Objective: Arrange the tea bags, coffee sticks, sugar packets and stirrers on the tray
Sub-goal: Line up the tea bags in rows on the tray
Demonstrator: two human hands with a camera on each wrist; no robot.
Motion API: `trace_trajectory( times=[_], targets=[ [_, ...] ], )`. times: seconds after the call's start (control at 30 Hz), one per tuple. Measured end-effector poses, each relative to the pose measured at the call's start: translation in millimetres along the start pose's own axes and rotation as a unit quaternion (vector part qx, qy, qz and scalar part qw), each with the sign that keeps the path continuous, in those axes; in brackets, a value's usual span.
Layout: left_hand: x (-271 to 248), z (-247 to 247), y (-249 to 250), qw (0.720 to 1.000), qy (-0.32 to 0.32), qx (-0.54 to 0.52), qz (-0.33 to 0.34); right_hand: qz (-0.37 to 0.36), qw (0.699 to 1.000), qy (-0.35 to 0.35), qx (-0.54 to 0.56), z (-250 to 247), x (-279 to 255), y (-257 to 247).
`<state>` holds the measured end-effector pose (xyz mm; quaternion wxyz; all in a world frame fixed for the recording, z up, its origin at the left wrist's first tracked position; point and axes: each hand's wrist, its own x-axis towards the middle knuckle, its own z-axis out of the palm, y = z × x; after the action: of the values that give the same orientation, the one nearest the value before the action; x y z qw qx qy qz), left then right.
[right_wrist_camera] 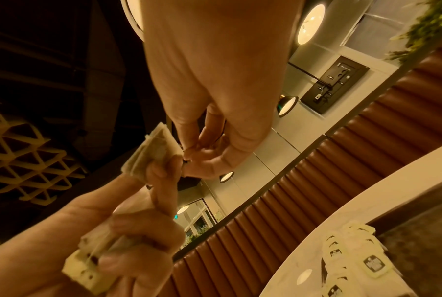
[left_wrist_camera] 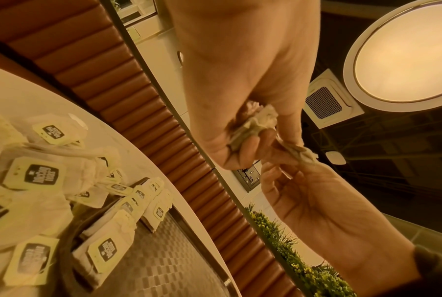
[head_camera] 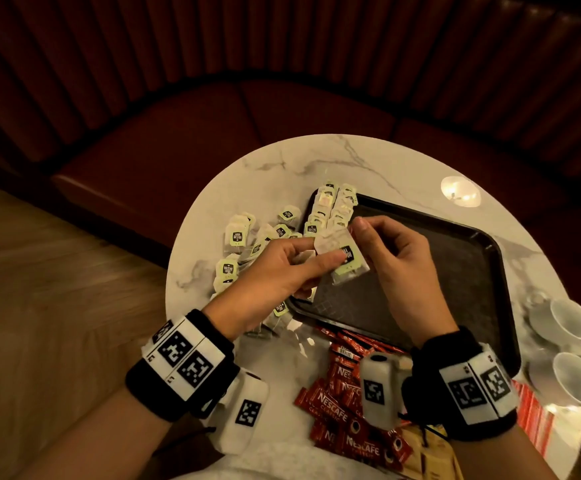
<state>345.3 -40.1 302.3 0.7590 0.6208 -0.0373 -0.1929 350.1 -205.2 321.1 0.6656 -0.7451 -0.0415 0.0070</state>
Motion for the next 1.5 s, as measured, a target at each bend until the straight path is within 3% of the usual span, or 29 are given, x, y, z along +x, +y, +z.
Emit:
trace_trajectory(
  times=[0.23,0.67,0.87,1.0,1.1,1.2,1.33,1.5],
  targets=[
    [-0.5,1.2,4.4,1.0,0.011,0.007,-0.007,0.0,1.0,-0.018,0.0,2.4,-2.2,-1.3],
    [-2.9,0.0,4.7,0.995,-0.083,0.053,-0.018,0.024,0.998,-0.062,-0.015,-2.8,-0.6,-4.3],
    [0.4,-0.3,1.2,0.995,0.006,0.093,0.036,0.052,0.995,-0.07,-0.042,-6.9,-1.4,10.5],
    [1.3,0.6,4.4,0.991,0.036,0.109,0.073,0.09,0.992,-0.069,0.06,-8.1,-6.0,12.6],
    [2.4,2.3,4.7,0.989,0.05,0.101,0.096,0.082,0.992,-0.076,0.05,-7.2,-10.2,15.7],
    [6.5,-0.6,1.3,0.983,0.105,0.085,0.123,0.069,0.995,-0.059,0.047,-5.2,-11.6,17.7],
    [10.2,-3.2,-1.6,0.981,0.154,0.033,0.117,0.062,0.995,-0.048,0.064,-3.6,-12.0,22.5],
    [13.5,-4.2,-6.6,0.987,0.135,-0.014,0.084,0.067,0.995,-0.051,0.048,-2.9,-9.5,29.9]
  ],
)
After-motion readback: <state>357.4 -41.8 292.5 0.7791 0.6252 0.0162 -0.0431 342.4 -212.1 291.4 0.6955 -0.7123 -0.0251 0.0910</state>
